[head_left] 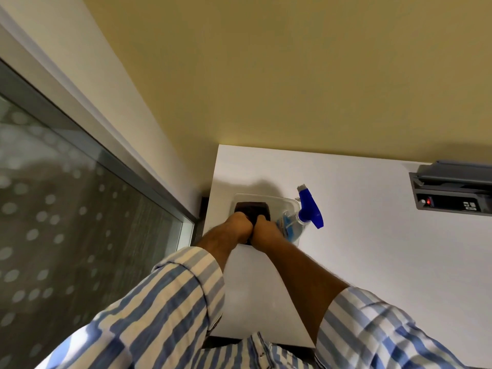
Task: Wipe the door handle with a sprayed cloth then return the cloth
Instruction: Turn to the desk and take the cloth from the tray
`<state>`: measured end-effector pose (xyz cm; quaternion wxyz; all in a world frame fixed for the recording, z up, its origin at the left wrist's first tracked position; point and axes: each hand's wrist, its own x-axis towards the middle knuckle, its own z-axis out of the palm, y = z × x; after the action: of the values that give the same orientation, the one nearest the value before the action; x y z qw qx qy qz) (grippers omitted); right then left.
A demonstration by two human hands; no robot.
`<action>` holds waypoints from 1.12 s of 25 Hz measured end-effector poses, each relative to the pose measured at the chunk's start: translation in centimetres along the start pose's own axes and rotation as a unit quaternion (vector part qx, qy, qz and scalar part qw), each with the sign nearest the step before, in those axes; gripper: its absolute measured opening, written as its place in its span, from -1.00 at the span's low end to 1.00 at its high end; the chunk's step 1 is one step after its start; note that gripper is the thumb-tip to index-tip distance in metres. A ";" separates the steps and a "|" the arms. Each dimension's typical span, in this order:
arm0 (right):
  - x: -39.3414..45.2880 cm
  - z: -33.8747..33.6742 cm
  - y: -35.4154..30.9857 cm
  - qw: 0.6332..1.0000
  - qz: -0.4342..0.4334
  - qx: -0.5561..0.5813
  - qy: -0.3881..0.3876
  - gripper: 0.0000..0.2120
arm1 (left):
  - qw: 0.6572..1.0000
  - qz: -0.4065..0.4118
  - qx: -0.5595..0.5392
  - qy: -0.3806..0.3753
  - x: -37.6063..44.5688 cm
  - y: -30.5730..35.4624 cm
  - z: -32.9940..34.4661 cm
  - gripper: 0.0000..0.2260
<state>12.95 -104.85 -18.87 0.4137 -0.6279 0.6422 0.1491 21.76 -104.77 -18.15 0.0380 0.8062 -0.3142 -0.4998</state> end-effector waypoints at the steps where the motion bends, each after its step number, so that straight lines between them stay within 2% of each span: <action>1: 0.4 0.3 -0.2 0.999 0.013 -0.036 -0.032 -0.43 | 1.000 0.000 0.001 0.006 -0.2 0.0 0.1 -0.63; 3: 0.5 0.7 -0.3 0.994 0.030 -0.090 -0.056 -0.39 | 0.997 -0.034 -0.071 0.012 -0.8 0.4 0.2 -0.64; 4: 0.6 0.7 -0.4 0.993 0.022 -0.096 -0.066 -0.44 | 0.994 -0.050 -0.092 0.012 -1.1 0.2 0.1 -0.65; 7: 0.8 -0.1 -0.7 0.997 0.007 -0.024 -0.073 -0.59 | 0.994 -0.059 -0.086 0.031 -1.3 0.6 -0.2 -0.67; 9: 0.2 -0.9 -1.1 0.997 0.056 0.035 -0.045 -0.55 | 0.994 -0.055 -0.092 0.031 -2.0 1.0 -0.6 -0.67; 10: -0.2 -1.1 -1.1 0.990 0.080 0.111 -0.017 -0.56 | 0.992 -0.051 -0.108 0.032 -2.4 1.1 -0.8 -0.67; 13: -1.5 -1.5 -0.3 0.975 0.033 0.216 -0.040 -0.70 | 0.987 -0.014 -0.156 0.046 -3.2 1.0 -2.0 -0.68; 15: -2.6 -1.9 0.3 0.943 0.032 0.328 -0.047 -0.71 | 0.984 0.025 -0.164 0.063 -3.9 0.5 -3.0 -0.72; 18: -4.9 -3.3 -0.6 0.847 0.071 0.525 -0.043 -0.72 | 0.971 0.057 -0.191 0.129 -5.0 -0.9 -4.4 -0.86; 19: -5.7 -3.9 -1.0 0.835 0.084 0.540 -0.059 -0.69 | 0.963 0.066 -0.217 0.148 -5.4 -1.5 -4.6 -0.92; 22: -7.5 -3.9 0.0 0.872 0.023 0.482 -0.082 -0.51 | 0.933 0.047 -0.329 0.141 -7.0 -3.0 -5.0 -0.95; 23: -7.8 -3.9 0.4 0.868 0.006 0.486 -0.098 -0.45 | 0.917 0.042 -0.376 0.124 -7.6 -3.4 -5.0 -0.94; 24: -8.0 -4.0 0.8 0.853 -0.011 0.506 -0.128 -0.43 | 0.897 0.047 -0.425 0.109 -8.3 -3.8 -4.9 -0.90; 26: -8.2 -4.6 1.4 0.821 -0.054 0.542 -0.172 -0.51 | 0.858 0.072 -0.501 0.086 -9.5 -4.3 -4.6 -0.73; 28: -8.3 -5.3 1.6 0.815 -0.113 0.544 -0.168 -0.58 | 0.835 0.107 -0.534 0.075 -10.3 -4.5 -4.1 -0.51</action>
<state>8.57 -102.69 -10.23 0.8032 -0.3339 0.4637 -0.1686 24.11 -96.61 -9.78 0.5395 0.6568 -0.0786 -0.5210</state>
